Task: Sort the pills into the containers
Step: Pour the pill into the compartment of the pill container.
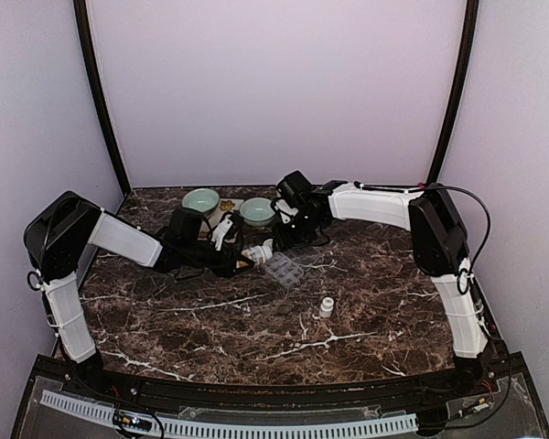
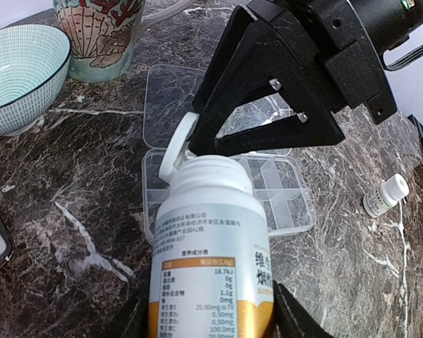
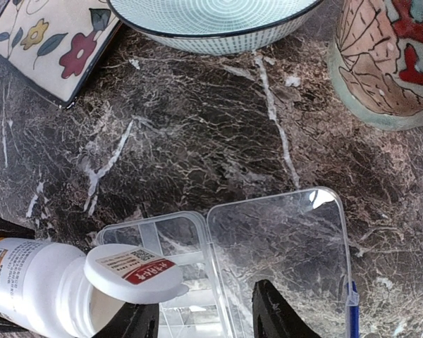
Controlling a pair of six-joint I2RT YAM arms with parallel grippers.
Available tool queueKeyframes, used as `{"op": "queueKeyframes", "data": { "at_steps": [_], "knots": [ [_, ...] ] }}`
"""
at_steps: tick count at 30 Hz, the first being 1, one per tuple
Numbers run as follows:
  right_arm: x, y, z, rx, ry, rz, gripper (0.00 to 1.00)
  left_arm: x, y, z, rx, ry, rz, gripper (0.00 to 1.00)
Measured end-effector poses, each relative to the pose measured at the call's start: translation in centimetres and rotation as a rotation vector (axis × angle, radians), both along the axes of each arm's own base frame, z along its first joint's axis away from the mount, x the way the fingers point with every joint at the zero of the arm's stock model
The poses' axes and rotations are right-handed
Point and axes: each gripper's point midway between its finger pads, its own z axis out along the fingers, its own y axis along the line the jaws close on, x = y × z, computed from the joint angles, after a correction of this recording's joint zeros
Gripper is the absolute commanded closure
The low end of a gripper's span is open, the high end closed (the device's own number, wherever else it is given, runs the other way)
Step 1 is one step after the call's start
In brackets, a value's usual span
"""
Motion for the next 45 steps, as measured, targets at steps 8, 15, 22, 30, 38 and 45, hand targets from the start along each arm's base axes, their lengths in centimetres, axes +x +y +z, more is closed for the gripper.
{"op": "queueKeyframes", "data": {
  "at_steps": [8, 15, 22, 30, 38, 45],
  "knots": [
    [0.0, 0.0, 0.0, 0.001, 0.0, 0.001, 0.54, -0.3, 0.0, -0.4, 0.026, 0.008, -0.009, 1.0],
    [0.0, 0.1, 0.0, 0.006, 0.002, 0.003, 0.54, -0.1, 0.0, 0.3, 0.035, -0.007, -0.006, 1.0],
    [-0.1, 0.2, 0.1, 0.011, 0.003, 0.006, 0.54, 0.0, 0.0, 0.7, 0.046, -0.015, -0.009, 1.0],
    [0.0, 0.3, 0.1, 0.013, 0.001, 0.005, 0.54, -0.3, 0.1, 0.3, 0.071, -0.01, -0.018, 1.0],
    [0.1, 0.4, 0.2, 0.02, -0.006, 0.005, 0.54, -0.3, 0.1, 0.5, 0.095, -0.014, -0.021, 1.0],
    [0.2, 0.5, 0.3, 0.026, -0.007, 0.007, 0.55, -0.1, 0.1, 0.8, 0.107, -0.027, -0.023, 1.0]
  ]
}}
